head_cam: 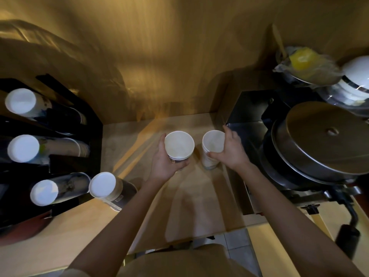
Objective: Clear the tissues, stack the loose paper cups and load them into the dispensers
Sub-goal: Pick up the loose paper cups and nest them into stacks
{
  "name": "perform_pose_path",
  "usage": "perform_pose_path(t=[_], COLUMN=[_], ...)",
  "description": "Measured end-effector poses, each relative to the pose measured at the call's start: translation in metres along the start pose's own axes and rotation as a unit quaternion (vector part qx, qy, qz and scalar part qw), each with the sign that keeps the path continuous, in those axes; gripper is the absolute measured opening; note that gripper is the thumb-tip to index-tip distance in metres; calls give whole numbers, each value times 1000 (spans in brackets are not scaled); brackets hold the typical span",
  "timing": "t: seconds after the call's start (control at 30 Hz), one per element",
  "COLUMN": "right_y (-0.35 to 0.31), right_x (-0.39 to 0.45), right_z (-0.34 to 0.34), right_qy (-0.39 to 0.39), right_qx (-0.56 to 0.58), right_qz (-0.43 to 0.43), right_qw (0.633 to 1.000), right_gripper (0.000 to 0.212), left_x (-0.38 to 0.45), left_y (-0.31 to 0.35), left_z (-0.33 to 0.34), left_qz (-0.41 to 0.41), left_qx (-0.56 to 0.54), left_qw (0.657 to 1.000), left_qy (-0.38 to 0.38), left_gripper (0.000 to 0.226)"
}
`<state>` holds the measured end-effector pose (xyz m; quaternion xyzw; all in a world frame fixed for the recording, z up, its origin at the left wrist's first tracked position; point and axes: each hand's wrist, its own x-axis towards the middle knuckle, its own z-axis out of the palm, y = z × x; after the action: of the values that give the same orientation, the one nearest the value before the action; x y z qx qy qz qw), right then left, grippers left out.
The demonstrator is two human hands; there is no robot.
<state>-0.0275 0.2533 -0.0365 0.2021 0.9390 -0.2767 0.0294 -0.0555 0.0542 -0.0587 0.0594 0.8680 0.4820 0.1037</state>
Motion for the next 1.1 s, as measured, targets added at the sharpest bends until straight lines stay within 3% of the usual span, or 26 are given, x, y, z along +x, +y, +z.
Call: perform_pose_path(t=[0.3,0.53,0.63,0.8,0.93,1.1], right_y=[-6,-5,-9,-29,-63,-118], right_x=[0,-5,-6,-7,-19,-38], right_z=[3,-6,-11,-18,-22,-14], right_qy=[-1,-36,-61,-44,-10,-46], right_qx=[24,-77,-101,-164,-166,-142], right_qz=[6,7,1,-6,-101,-292], right_qw=[1000,996,993,985,981,945], right_gripper=[103,90,92,97,69,47], left_x=[-6,-5,-6,-17,-33,-60], left_y=[8,6,8,22,42,35], left_z=[-3,-9,-15,-44,-80,-124], left_qz=[6,-26,-78,-46,26,93], left_qx=[41,90,138,187,253,336], left_qw=[999,996,987,981,966,929], left_qy=[8,-11,-32,18,51,125], left_gripper=[102,97,94,52,28,26])
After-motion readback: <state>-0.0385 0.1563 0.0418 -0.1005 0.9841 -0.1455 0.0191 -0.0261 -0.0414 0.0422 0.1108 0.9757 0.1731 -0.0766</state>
